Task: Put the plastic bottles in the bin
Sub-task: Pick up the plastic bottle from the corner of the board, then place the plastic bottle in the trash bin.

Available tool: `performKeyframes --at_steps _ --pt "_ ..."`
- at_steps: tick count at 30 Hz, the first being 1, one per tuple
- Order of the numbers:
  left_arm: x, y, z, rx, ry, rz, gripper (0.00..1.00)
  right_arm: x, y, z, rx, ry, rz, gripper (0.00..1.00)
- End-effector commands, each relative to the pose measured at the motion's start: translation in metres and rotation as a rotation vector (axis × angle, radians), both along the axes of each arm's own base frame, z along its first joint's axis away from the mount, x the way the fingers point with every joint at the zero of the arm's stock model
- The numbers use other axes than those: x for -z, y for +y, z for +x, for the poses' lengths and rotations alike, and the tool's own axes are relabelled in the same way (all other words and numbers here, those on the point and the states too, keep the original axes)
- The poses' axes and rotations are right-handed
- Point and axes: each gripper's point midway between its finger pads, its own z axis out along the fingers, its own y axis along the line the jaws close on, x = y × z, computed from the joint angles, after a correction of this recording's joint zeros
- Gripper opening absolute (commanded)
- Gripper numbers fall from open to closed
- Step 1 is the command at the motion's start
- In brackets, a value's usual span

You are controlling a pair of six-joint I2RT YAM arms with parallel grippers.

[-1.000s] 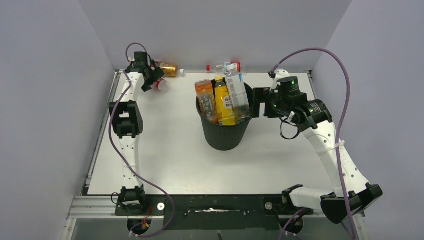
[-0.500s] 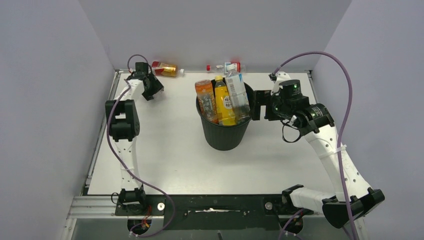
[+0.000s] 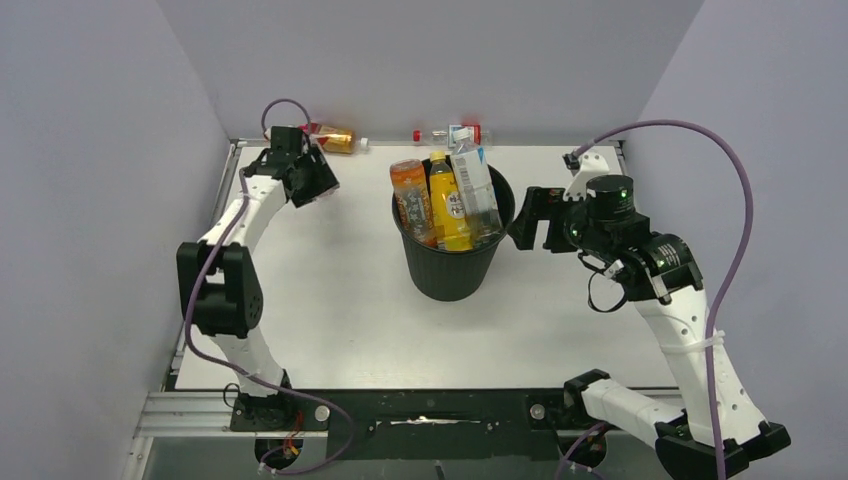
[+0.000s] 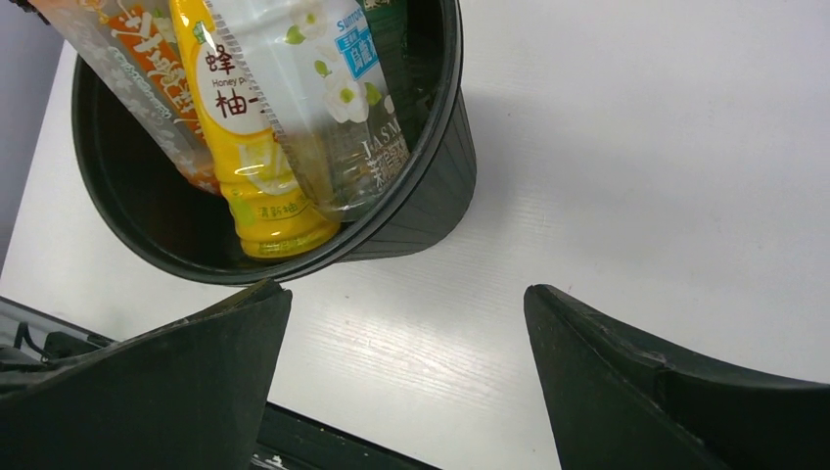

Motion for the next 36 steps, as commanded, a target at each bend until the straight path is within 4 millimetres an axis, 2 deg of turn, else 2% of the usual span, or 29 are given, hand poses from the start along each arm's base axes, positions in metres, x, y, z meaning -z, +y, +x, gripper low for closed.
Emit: performKeyframes --at_steps 1,6,10,16,20,25,30,34,36 --pt "-0.092 -0.05 -0.029 0.141 -0.201 0.006 0.47 -0.012 0.001 -0.01 0.008 -0.024 0.055 0.95" --pt "-0.162 -0.081 -0.076 0.2 -0.326 -0.031 0.47 -0.017 0.0 -0.016 0.016 -0.027 0.082 0.94" --pt "-0.207 -0.09 -0.111 0.227 -0.408 -0.062 0.47 -0.021 0.001 -0.018 0.018 -0.026 0.099 0.94" --pt "-0.251 -0.102 -0.148 0.271 -0.502 -0.148 0.47 -0.026 0.005 -0.016 0.014 -0.022 0.112 0.93" --pt "-0.282 -0.129 -0.168 0.359 -0.584 -0.25 0.47 -0.029 0.007 -0.013 0.012 -0.022 0.12 0.93" --pt "-0.302 -0.172 -0.189 0.454 -0.64 -0.328 0.47 -0.031 0.009 -0.011 0.013 -0.021 0.128 0.92" --pt "-0.301 -0.215 -0.208 0.535 -0.63 -0.369 0.47 -0.031 0.01 -0.012 0.016 -0.018 0.14 0.92" --pt "-0.297 -0.238 -0.223 0.57 -0.624 -0.376 0.47 -0.031 0.009 -0.014 0.024 -0.015 0.14 0.92" --pt "-0.288 -0.25 -0.228 0.587 -0.607 -0.374 0.47 -0.03 0.008 -0.014 0.025 -0.014 0.142 0.92"
